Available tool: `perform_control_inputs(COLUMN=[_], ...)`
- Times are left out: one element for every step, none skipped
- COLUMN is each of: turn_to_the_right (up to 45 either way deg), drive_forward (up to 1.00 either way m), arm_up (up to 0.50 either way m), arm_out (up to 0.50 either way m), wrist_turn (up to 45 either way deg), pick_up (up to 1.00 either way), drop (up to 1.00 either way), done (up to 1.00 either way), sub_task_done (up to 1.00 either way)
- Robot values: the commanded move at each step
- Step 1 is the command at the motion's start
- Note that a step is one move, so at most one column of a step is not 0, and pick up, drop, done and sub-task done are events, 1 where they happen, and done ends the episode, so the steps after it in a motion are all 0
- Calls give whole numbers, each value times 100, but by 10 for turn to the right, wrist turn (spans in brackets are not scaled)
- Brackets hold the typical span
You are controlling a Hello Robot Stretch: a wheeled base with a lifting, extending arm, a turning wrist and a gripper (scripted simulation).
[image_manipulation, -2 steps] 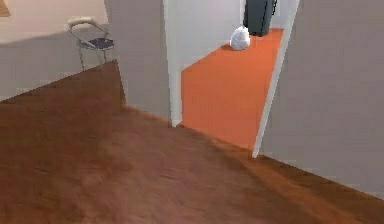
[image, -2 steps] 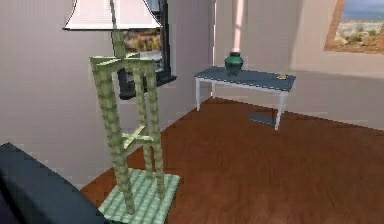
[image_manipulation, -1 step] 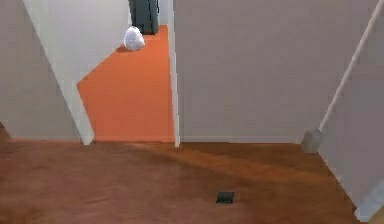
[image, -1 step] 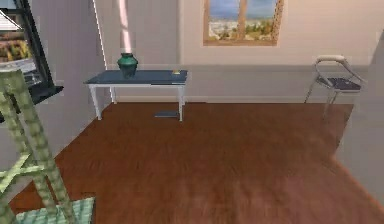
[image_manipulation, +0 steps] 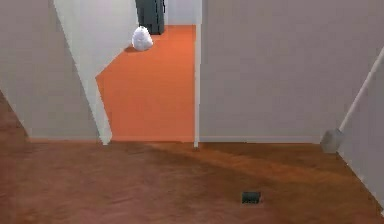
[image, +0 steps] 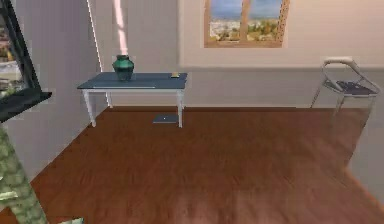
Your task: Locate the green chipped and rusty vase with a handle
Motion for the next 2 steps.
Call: perform_control_inputs(turn_to_the_right=[450, 450], drive_forward=[0, 0], arm_up=[0, 0], arm_out=[0, 0], wrist_turn=[0, 0], pick_up=[0, 0], drop=[0, 0], done=[0, 0], sub_task_done=[0, 0])
